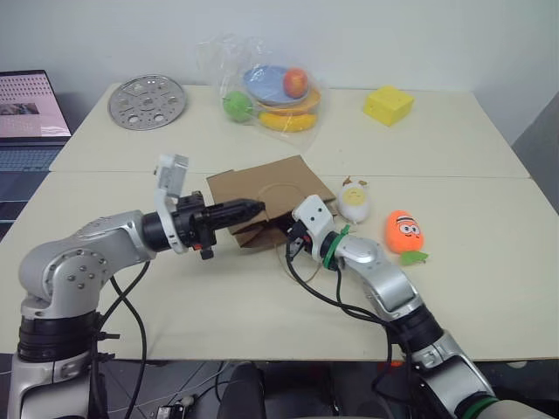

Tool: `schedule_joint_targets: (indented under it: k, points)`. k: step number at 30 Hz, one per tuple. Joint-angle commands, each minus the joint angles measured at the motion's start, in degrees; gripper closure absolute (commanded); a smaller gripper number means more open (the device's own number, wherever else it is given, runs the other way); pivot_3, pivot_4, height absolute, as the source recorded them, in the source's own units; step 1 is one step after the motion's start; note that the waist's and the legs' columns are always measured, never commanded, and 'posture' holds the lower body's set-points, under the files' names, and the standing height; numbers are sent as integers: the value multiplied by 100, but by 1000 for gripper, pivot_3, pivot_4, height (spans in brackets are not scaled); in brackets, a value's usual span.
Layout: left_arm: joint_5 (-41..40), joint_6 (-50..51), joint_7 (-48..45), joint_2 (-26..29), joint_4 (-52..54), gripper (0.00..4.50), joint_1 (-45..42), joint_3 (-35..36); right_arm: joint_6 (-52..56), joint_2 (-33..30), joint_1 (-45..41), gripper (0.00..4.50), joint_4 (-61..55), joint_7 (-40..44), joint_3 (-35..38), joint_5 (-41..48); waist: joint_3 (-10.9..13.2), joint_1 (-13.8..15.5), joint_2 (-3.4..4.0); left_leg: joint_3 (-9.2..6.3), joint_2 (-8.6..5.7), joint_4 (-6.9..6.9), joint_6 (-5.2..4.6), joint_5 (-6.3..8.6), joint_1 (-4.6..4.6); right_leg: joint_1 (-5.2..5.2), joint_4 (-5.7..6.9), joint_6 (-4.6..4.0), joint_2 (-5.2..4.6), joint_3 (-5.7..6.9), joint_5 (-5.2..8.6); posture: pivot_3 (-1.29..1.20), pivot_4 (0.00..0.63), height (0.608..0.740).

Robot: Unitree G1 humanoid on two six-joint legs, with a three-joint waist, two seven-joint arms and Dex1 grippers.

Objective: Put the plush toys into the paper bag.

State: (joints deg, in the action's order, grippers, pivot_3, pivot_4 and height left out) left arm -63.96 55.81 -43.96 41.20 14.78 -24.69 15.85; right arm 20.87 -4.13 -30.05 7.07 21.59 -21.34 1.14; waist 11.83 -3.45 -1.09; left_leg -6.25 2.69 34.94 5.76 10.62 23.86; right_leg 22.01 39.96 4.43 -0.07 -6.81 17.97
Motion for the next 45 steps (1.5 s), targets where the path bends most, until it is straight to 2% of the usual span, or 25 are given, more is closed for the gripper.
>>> schedule_joint_targets:
  k: [1,7,16,21,24,30,35,39,41,43,45]
  points:
    - [-472,24,450,-63,-25,4500,-190,537,-321,224,-128,4467,336,-359,117,-210,0,-3,0,0,0,0,0,0,1,1,0,0,0,0,0,0,150,740]
    - [-831,-176,1149,-147,-233,4500,-501,1046,-336,417,-244,4467,772,-454,299,-220,-1,9,-2,-1,-1,0,0,0,2,0,0,0,-2,1,-1,0,150,740]
    - [-1164,-326,1281,141,-229,4500,-1391,1325,-56,675,-270,4467,983,-467,526,-181,-1,0,-7,-3,-2,-3,1,0,3,0,-2,0,-1,4,-1,0,150,740]
    - [-1177,-358,1293,99,-193,4500,-1341,1277,16,747,-281,4467,986,-478,595,-185,-1,-18,-7,-4,-1,-4,1,0,3,1,-1,0,-1,5,-1,0,150,740]
    - [-825,-406,1038,74,-30,4500,-941,1024,-45,739,-316,4467,917,-427,609,-184,-1,-27,-7,-2,-1,-5,1,0,3,0,-1,0,-1,4,-1,0,150,740]
    - [-260,-659,496,81,187,4500,-383,609,-43,305,-283,4467,-339,330,551,32,0,-18,-8,-2,-2,-6,1,0,8,5,-2,0,-1,4,0,0,150,740]
    - [17,-806,230,62,251,4500,-127,452,1000,-389,-6,4467,-2104,1218,547,734,-1,-11,-8,-3,-1,-12,1,1,7,5,-4,-1,-1,4,0,0,150,740]
    - [102,-835,159,37,279,4500,-82,370,1852,-1166,-9,4467,-3324,1830,873,1519,0,1,-9,-2,-1,-13,1,1,10,8,-6,-3,-1,3,2,0,150,740]
    - [106,-831,160,16,292,4500,-76,343,2028,-1568,-44,3920,-3608,2038,1024,1737,0,4,-10,-1,-1,-12,1,0,9,6,-9,-3,-1,2,3,0,150,740]
    - [86,-812,165,-2,309,4500,-57,321,1984,-2235,-8,3240,-3782,2363,1200,1754,0,20,-10,1,-1,-11,1,0,9,6,-11,-3,-2,1,4,0,150,740]
    - [71,-805,177,-4,318,4500,-34,320,1462,-2919,67,2489,-3576,2474,1065,1218,1,24,-10,3,-2,-9,1,0,10,3,-24,-2,-3,-1,4,0,150,740]
